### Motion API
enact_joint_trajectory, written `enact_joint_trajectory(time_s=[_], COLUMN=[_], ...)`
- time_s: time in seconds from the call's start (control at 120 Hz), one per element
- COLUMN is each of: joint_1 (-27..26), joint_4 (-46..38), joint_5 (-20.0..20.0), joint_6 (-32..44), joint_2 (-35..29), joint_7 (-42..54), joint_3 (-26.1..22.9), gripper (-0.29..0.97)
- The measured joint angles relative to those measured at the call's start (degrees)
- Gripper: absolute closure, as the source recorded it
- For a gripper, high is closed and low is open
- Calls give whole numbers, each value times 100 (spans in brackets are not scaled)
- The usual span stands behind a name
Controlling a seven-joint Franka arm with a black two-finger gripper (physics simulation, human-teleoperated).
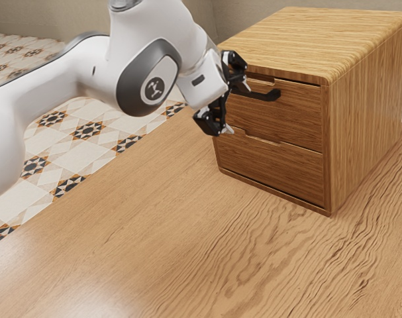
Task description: Pull the drawer handle with one arm to open the drawer
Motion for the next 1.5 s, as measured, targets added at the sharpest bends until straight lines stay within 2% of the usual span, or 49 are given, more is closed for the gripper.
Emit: enact_joint_trajectory(time_s=[0.533,0.95,1.367,1.5], joint_1=[80,75,70,71], joint_4=[600,646,580,465], joint_5=[-2,-73,-227,-223], joint_6=[-38,-46,-129,-266], joint_2=[573,685,480,332], joint_7=[41,55,18,-17], joint_3=[2,8,13,22], gripper=[-1,1,36,40])
